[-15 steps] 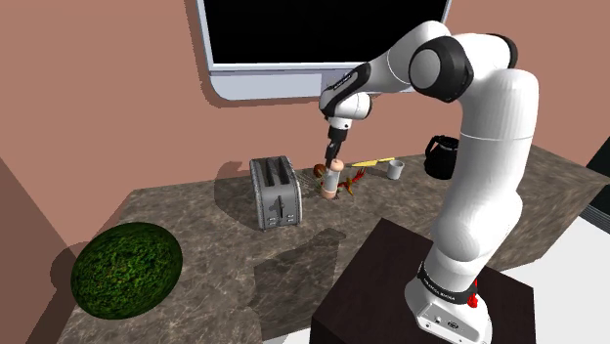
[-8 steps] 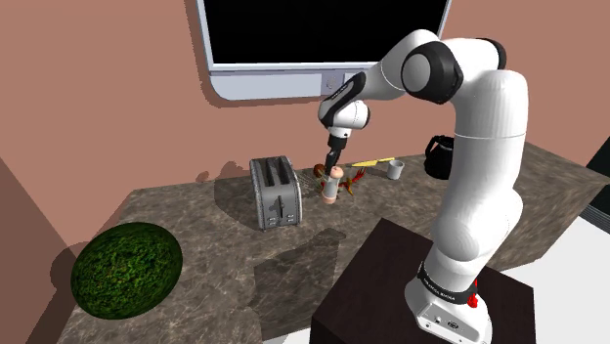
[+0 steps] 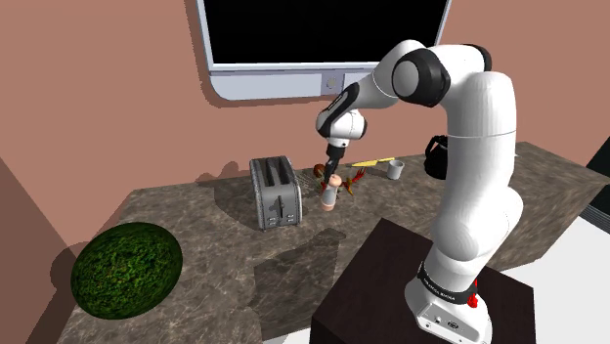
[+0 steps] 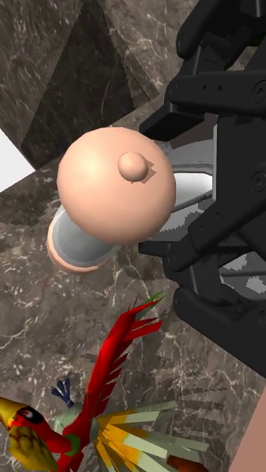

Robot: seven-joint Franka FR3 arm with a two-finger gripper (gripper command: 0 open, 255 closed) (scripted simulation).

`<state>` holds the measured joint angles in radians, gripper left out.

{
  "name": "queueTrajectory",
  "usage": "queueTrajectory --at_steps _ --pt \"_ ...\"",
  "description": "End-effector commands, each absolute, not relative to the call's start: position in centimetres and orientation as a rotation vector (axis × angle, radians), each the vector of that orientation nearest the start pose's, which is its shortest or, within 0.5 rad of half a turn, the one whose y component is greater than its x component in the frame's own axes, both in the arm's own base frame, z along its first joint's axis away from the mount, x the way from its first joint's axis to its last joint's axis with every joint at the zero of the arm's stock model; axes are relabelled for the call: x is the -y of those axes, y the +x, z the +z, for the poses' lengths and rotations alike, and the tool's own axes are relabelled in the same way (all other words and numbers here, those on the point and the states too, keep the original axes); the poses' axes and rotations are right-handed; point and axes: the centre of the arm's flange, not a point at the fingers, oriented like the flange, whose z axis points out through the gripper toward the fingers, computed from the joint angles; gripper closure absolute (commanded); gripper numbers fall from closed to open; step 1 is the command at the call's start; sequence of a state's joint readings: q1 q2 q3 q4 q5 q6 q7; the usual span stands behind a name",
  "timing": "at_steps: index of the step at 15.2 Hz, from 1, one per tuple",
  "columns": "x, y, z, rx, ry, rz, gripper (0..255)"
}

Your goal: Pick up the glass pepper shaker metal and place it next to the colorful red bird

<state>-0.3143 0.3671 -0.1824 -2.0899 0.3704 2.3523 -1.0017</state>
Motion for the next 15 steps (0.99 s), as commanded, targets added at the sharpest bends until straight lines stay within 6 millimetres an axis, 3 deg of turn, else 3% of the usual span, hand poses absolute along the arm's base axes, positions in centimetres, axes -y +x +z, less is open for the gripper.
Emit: queueTrajectory --at_steps 1,15 --pt "27.1 50.9 23.0 0.352 -2.924 -0.089 255" --pt "27.1 50.9 15.7 0.352 -2.924 -0.089 255"
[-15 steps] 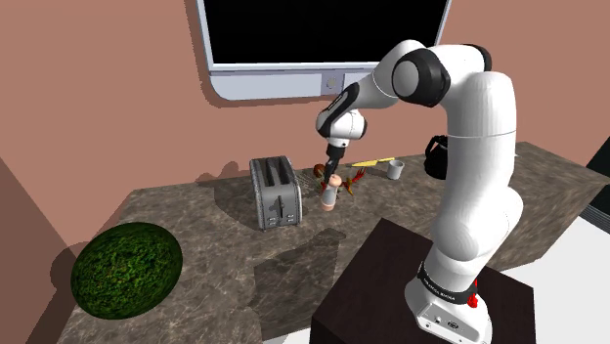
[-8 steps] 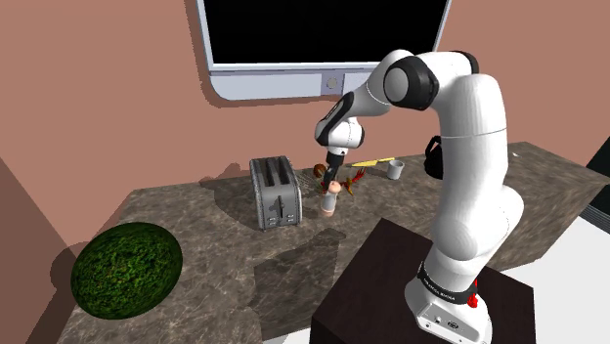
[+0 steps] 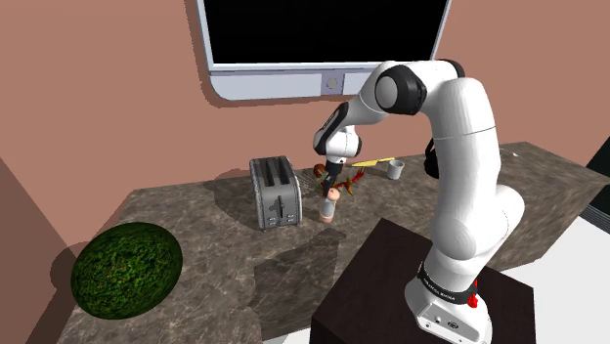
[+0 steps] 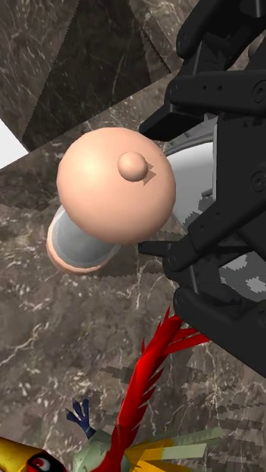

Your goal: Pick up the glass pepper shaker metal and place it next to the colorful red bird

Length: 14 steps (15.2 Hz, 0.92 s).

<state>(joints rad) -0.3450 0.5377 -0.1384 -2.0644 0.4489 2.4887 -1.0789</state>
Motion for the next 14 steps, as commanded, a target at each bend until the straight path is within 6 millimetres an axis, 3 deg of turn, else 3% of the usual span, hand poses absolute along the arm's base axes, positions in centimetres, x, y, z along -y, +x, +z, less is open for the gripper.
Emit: queueTrajectory --at_steps 1,7,8,13,14 --pt "27.1 50.9 15.7 0.351 -2.924 -0.089 255" --pt "27.1 50.9 15.7 0.352 -2.924 -0.089 255" --pt "27.1 50.9 15.7 0.352 -2.924 -0.089 0" --pt "27.1 50.9 15.7 0.351 -2.924 -0.089 0" --pt "27.4 50.8 17.0 0.352 -2.924 -0.089 0"
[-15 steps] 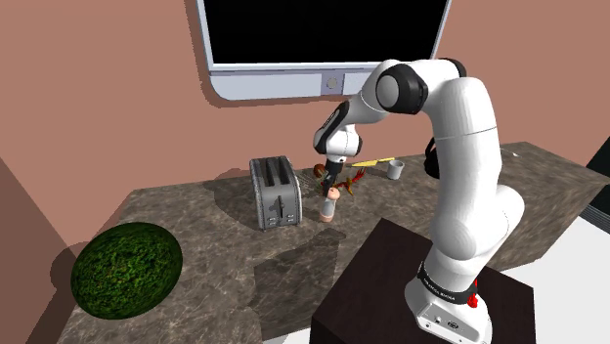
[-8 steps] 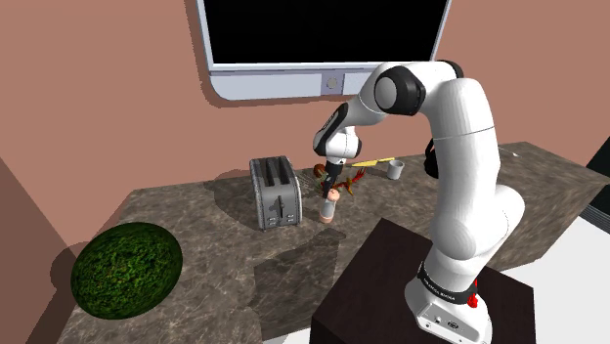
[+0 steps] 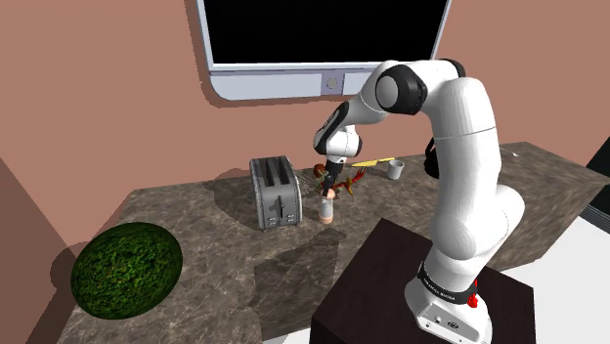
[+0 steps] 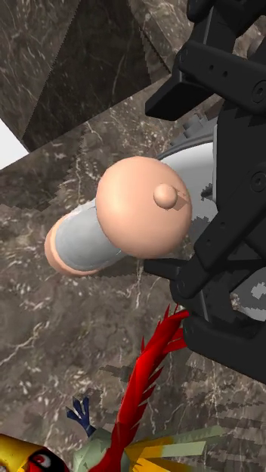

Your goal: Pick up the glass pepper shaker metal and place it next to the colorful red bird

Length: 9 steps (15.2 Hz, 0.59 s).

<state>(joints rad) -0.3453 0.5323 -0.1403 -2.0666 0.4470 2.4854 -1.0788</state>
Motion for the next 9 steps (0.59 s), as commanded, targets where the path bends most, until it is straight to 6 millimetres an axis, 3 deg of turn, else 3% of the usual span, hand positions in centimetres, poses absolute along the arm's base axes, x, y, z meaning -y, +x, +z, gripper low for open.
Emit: queueTrajectory --at_steps 1,3,9 --pt "27.6 50.8 18.3 0.352 -2.924 -0.089 0" --pt "28.1 50.7 20.6 0.352 -2.924 -0.089 0" --pt "28.1 50.7 20.6 0.352 -2.924 -0.089 0"
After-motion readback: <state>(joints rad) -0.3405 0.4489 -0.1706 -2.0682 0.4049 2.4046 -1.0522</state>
